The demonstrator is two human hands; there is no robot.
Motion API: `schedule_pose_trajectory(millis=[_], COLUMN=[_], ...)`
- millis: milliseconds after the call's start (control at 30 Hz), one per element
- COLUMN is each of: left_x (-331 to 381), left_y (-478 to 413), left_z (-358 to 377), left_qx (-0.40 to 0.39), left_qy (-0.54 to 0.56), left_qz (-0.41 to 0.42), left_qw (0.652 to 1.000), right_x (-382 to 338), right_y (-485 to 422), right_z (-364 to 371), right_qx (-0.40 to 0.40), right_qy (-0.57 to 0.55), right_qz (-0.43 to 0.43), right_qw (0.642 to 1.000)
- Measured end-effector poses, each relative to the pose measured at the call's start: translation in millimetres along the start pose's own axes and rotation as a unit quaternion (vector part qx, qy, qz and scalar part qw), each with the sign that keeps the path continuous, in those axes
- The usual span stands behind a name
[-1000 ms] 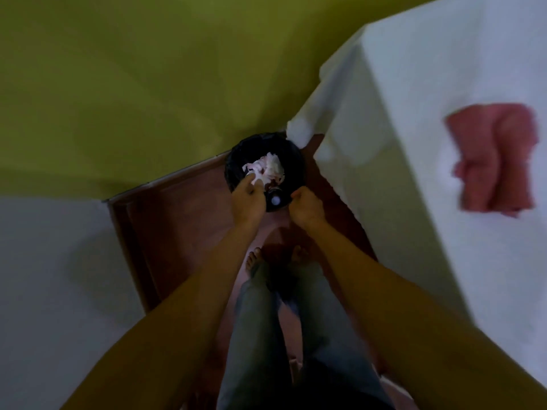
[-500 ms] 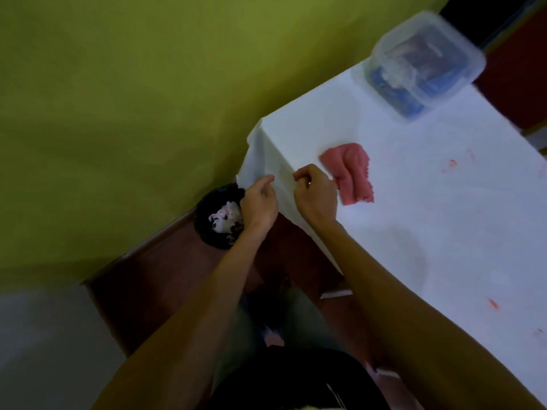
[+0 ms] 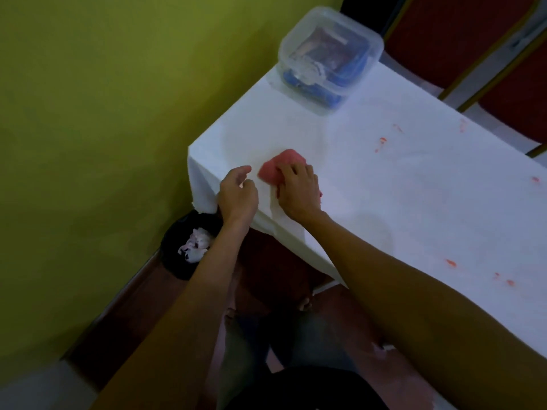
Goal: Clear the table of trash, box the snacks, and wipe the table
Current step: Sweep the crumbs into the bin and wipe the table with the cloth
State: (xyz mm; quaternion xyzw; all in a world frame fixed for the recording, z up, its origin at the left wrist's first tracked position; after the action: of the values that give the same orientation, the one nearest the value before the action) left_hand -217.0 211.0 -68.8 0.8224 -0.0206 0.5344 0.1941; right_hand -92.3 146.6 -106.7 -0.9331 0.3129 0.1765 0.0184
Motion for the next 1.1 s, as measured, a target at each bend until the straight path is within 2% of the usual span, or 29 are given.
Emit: schedule_pose_trajectory(millis=[167, 267, 433, 567, 700, 833, 967, 1033, 1100], left_x=[9.1, 12.7, 16.3, 17.7, 5.9, -12.2, -11.5, -5.5, 3.8], left_y=[9.9, 16.8, 22.3, 20.5, 23.7, 16.1, 5.4, -2.2, -14.8], left_z=[47.8, 71.6, 103.0, 134.1, 161.4, 170.7, 189.5, 207.4, 226.2], left_qx=[-0.049, -0.072, -0.074, -0.077, -0.115, -0.078, -0.101, -0.108, -0.11], left_qy=[-0.057, -0.075, -0.097, -0.13, -0.207, -0.345, -0.397, -0.416, -0.416], left_qz=[0.042, 0.055, 0.096, 0.168, 0.243, 0.322, 0.359, 0.382, 0.377], left_qw=[0.996, 0.993, 0.988, 0.974, 0.941, 0.878, 0.839, 0.818, 0.82], right_x=[44.1, 82.7, 149.7, 169.4, 171.8, 168.2, 184.6, 210.2, 237.2], right_y=[-6.1, -13.1, -15.9, -18.1, -4.5, 8.7, -28.9, -59.6, -94.3], right_z=[-20.2, -37.5, -92.1, -108.5, -63.4, -27.1, -37.5, -50.6, -66.8], right_qx=[0.008, 0.026, 0.069, 0.123, 0.045, 0.058, 0.02, 0.025, 0.04], right_qy=[0.015, -0.002, -0.119, -0.075, -0.001, 0.051, 0.109, 0.13, 0.105], right_qz=[0.014, 0.082, 0.193, 0.134, 0.074, 0.032, -0.026, 0.015, 0.124], right_qw=[1.0, 0.996, 0.971, 0.98, 0.996, 0.996, 0.994, 0.991, 0.986])
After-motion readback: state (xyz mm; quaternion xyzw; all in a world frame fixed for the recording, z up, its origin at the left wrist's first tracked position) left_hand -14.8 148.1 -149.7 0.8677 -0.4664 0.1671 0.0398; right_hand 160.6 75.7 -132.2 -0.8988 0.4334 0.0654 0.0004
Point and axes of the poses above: each hand's wrist, its own y-axis away from the middle knuckle, its own z-axis out of the palm, x = y × z, the point moved 2 cm from there along -y, towards the middle knuckle, and after that the axes turned 4 degrees about z, right-handed, at the moved point
